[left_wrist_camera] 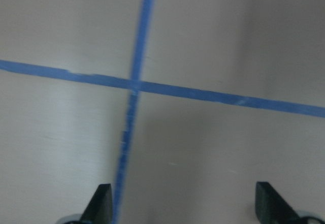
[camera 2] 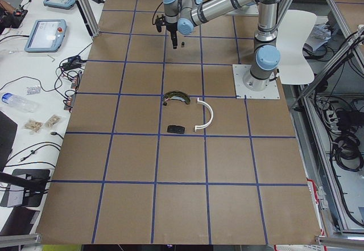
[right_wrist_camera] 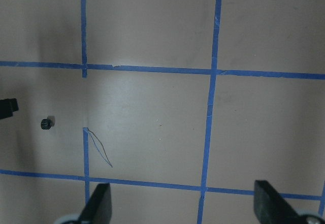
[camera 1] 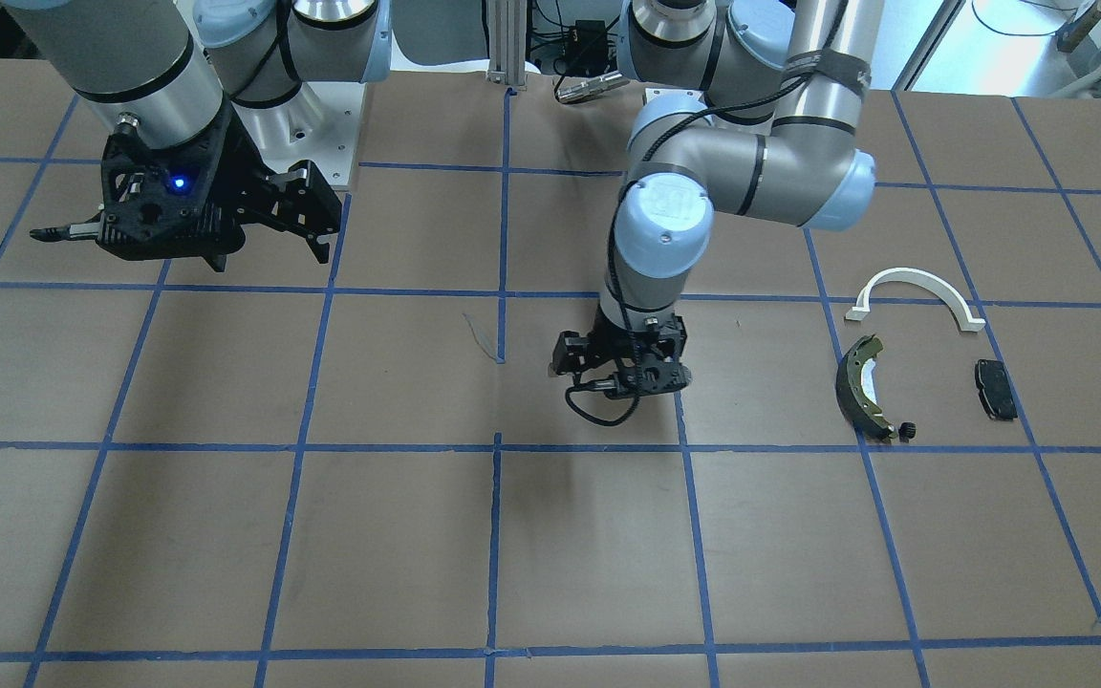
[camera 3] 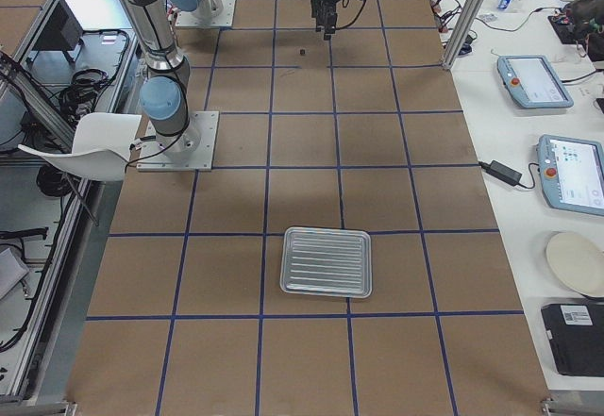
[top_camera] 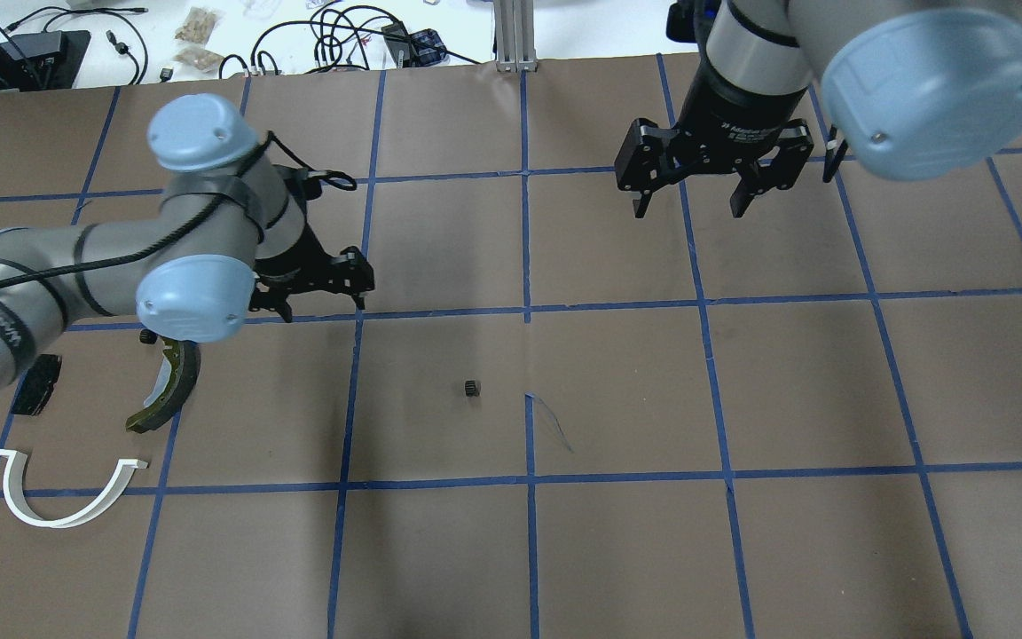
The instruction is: Place bearing gear from tray to pile
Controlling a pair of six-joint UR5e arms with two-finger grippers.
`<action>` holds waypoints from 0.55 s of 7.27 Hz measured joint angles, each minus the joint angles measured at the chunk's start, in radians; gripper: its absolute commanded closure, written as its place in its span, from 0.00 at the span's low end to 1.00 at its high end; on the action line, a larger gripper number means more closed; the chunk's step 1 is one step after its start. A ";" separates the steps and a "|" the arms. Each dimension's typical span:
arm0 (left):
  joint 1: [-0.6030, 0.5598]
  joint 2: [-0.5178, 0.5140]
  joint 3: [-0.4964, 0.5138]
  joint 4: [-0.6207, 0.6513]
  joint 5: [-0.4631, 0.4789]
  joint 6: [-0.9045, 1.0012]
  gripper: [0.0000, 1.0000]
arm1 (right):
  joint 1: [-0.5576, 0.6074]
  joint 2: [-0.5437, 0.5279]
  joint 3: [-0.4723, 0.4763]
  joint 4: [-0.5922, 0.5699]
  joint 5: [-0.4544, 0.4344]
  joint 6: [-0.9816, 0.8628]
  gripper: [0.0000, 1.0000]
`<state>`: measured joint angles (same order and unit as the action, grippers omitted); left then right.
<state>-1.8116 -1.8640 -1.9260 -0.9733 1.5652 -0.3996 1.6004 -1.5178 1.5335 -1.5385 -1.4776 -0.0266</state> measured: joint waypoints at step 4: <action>-0.103 -0.075 -0.092 0.160 0.001 -0.101 0.13 | -0.009 -0.025 0.033 0.002 -0.074 -0.043 0.00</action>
<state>-1.9148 -1.9390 -2.0178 -0.8135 1.5661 -0.5003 1.5919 -1.5432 1.5663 -1.5362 -1.5518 -0.0698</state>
